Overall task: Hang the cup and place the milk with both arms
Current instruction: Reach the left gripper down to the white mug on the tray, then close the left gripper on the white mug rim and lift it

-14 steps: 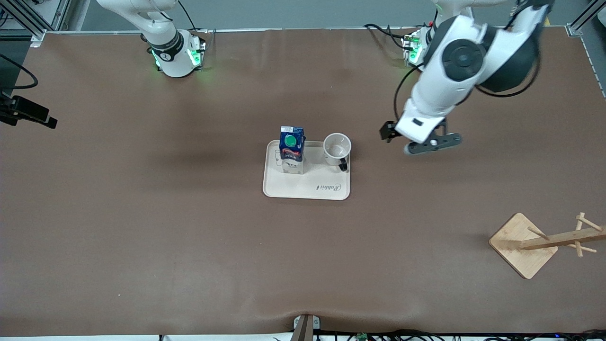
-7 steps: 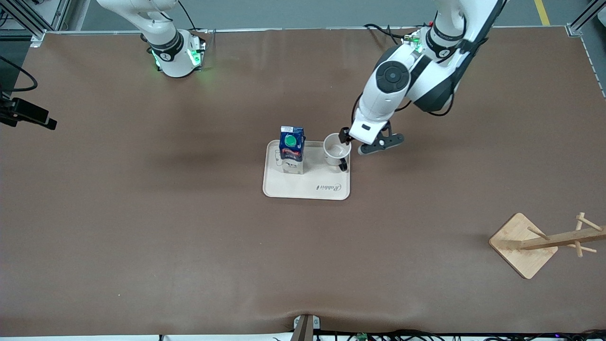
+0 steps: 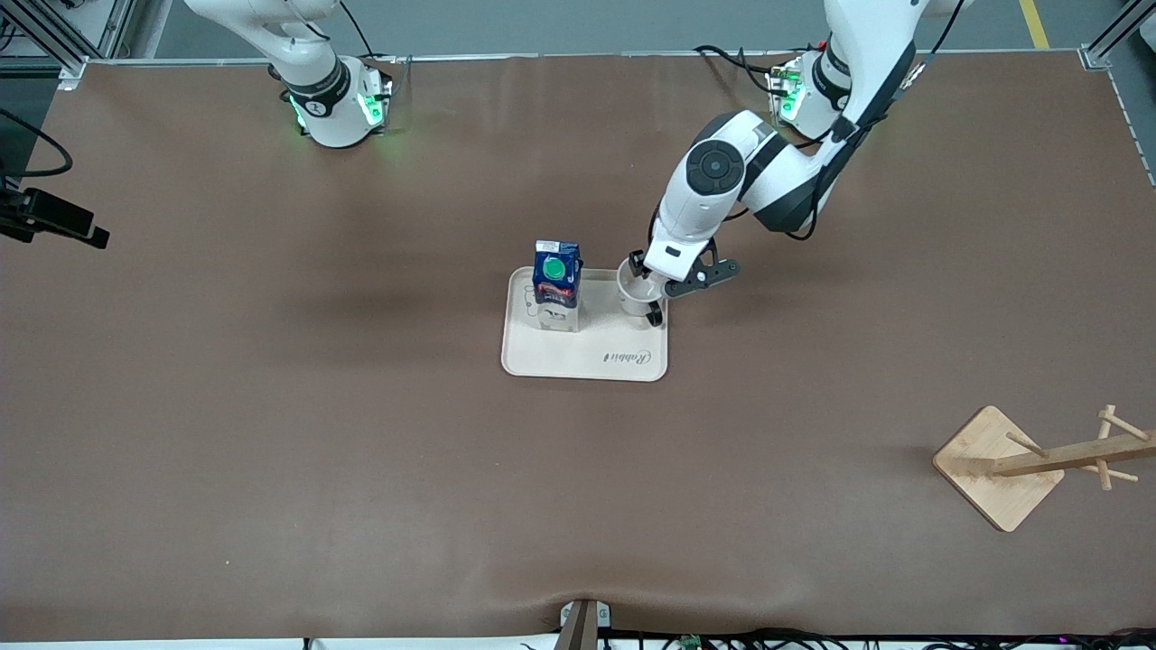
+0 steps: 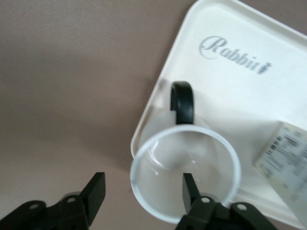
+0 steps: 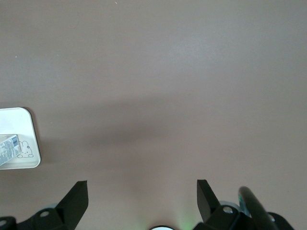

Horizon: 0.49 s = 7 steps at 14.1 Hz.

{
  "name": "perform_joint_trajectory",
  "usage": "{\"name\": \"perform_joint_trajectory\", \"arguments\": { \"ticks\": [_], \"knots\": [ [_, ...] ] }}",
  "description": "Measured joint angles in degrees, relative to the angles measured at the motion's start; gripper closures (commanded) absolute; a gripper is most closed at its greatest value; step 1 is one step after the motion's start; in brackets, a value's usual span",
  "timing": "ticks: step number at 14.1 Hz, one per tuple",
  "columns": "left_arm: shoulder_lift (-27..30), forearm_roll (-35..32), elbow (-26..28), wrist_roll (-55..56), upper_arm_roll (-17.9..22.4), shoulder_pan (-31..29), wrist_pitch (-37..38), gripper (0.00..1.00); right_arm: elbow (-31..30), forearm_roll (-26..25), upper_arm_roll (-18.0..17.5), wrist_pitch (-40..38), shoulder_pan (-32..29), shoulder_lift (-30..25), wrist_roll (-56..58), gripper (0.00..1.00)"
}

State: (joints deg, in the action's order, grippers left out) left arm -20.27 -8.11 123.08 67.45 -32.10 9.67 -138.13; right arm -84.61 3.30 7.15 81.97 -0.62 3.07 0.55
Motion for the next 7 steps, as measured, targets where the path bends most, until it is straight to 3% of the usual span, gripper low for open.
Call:
{"name": "perform_joint_trajectory", "arguments": {
  "ticks": [2, 4, 5, 7],
  "knots": [
    [-1.8, -2.6, 0.0, 2.6, 0.0, 0.0, -0.9, 0.44, 0.0, 0.0, 0.0, 0.0, 0.0, 0.0, 0.0, 0.0],
    [-3.3, -3.2, -0.1, 3.4, 0.0, 0.0, -1.8, 0.66, 0.0, 0.0, 0.0, 0.0, 0.0, 0.1, 0.0, 0.0],
    [-3.9, -3.2, -0.2, 3.5, 0.0, 0.0, -2.0, 0.82, 0.0, 0.0, 0.0, 0.0, 0.0, 0.3, 0.0, 0.0],
    [-4.4, -3.2, -0.5, 3.7, 0.0, 0.0, -2.1, 0.99, 0.0, 0.0, 0.1, -0.1, 0.0, 1.0, 0.0, 0.0]
  ]
}}
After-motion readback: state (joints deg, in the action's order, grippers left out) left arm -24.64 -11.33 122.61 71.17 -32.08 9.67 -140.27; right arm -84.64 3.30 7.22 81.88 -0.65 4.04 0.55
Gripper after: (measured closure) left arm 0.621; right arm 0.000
